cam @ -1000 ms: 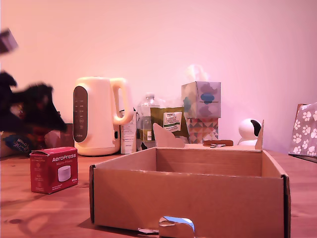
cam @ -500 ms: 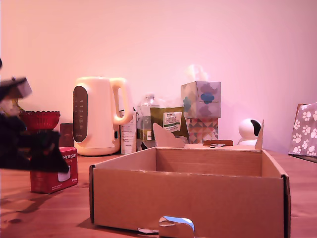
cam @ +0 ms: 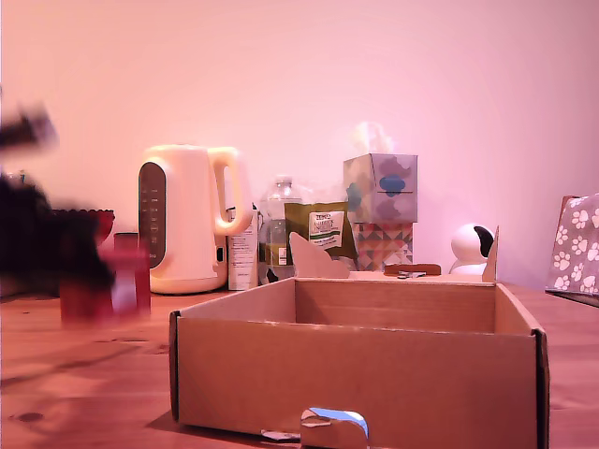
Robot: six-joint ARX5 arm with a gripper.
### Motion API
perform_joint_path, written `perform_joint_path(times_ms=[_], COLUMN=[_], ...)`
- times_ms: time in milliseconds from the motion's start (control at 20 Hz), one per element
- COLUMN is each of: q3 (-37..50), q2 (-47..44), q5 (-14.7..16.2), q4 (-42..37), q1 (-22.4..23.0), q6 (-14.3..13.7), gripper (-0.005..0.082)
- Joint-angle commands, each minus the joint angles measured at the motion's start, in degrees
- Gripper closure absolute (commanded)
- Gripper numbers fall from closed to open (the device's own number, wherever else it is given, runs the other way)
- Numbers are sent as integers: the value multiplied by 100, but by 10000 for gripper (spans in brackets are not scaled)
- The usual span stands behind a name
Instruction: Pick the red carton of coffee filters and place it in the cardboard box
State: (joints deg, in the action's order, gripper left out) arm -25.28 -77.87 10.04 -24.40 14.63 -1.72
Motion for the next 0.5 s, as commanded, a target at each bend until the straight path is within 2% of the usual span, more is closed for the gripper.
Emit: perform_joint_path(times_ms=[0, 150, 250, 450], q3=[-24, -24, -24, -24], q2=[538, 1432, 1709, 1572], q5=[15, 20, 109, 632], q4=[234, 684, 778, 479], q1=[26, 28, 66, 498], q6=[-28, -26, -20, 420], gripper=[576, 576, 576, 576])
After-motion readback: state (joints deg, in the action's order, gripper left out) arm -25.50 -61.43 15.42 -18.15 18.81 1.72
